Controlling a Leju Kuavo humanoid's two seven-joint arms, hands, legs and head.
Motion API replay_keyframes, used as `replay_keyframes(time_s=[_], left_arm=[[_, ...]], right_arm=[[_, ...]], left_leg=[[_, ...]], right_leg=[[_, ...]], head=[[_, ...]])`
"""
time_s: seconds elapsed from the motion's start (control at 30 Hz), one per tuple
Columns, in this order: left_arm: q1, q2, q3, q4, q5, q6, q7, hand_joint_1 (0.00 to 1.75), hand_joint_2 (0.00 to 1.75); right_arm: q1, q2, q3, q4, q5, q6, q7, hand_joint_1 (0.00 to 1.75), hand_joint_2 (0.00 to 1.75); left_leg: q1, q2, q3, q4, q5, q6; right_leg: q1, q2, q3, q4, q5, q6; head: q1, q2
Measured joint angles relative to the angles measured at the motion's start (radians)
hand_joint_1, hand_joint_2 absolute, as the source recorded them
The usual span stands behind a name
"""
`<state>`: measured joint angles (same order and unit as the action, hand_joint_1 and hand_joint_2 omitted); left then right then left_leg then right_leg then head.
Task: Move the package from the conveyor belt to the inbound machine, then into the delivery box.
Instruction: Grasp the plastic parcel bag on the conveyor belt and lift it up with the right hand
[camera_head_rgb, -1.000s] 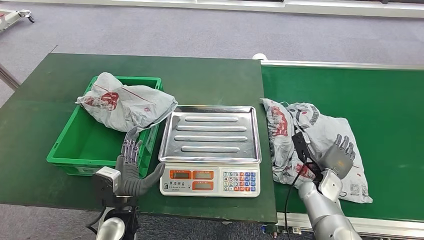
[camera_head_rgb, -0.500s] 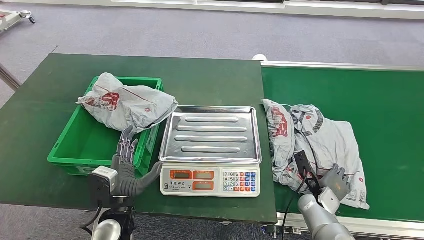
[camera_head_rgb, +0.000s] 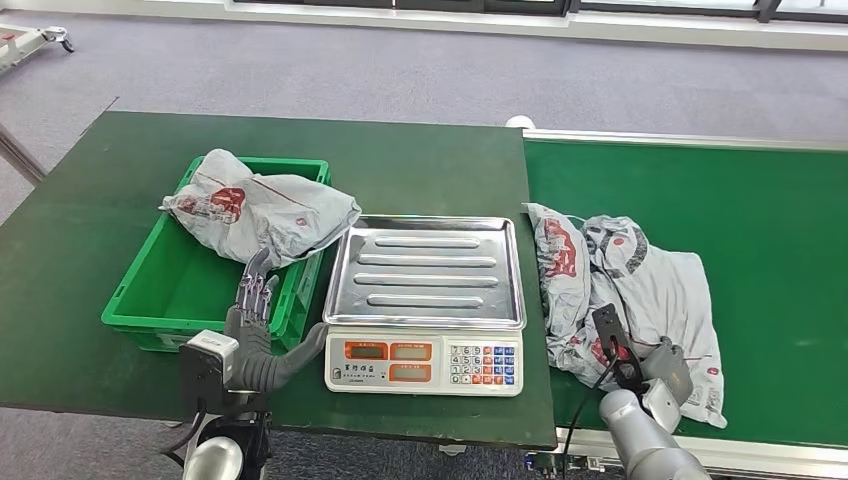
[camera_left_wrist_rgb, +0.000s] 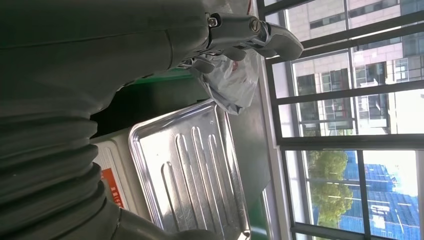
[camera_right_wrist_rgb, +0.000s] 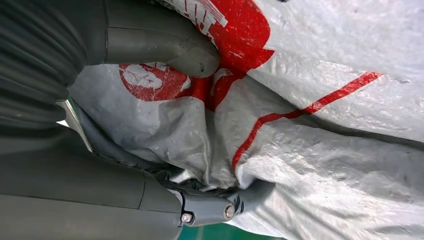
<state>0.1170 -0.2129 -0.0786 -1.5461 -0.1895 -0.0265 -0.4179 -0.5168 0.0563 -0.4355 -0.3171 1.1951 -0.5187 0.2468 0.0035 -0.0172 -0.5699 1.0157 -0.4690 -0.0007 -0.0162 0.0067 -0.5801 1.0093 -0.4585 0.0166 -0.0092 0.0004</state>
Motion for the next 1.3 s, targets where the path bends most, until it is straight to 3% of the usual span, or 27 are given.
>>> replay_keyframes(time_s=[0.5, 0.83, 1.3], left_arm=[[-0.001, -0.002, 0.0, 0.0, -0.003, -0.009, -0.007, 0.0, 1.75], [0.0, -0.01, 0.0, 0.003, -0.003, -0.009, -0.019, 0.0, 1.75], [0.0, -0.014, 0.0, 0.01, -0.005, -0.009, -0.023, 0.0, 1.75]], right_arm=[[-0.003, 0.0, -0.005, 0.0, 0.005, -0.064, -0.104, 1.75, 1.75], [0.005, 0.038, -0.011, -0.068, -0.024, -0.177, -0.303, 1.75, 1.75], [0.021, 0.07, -0.011, -0.165, -0.043, -0.18, -0.364, 1.75, 1.75]], left_leg=[[0.0, 0.0, -0.001, 0.0, -0.001, -0.002], [0.0, 0.002, -0.006, 0.0, -0.001, -0.002], [0.0, 0.003, -0.008, 0.0, -0.001, -0.002]], right_leg=[[0.001, 0.0, 0.0, 0.0, 0.0, 0.0], [0.0, 0.003, -0.006, 0.0, 0.002, -0.002], [0.0, 0.004, -0.009, 0.0, 0.002, -0.002]], head=[[0.0, 0.0], [0.0, 0.0], [0.0, 0.0]])
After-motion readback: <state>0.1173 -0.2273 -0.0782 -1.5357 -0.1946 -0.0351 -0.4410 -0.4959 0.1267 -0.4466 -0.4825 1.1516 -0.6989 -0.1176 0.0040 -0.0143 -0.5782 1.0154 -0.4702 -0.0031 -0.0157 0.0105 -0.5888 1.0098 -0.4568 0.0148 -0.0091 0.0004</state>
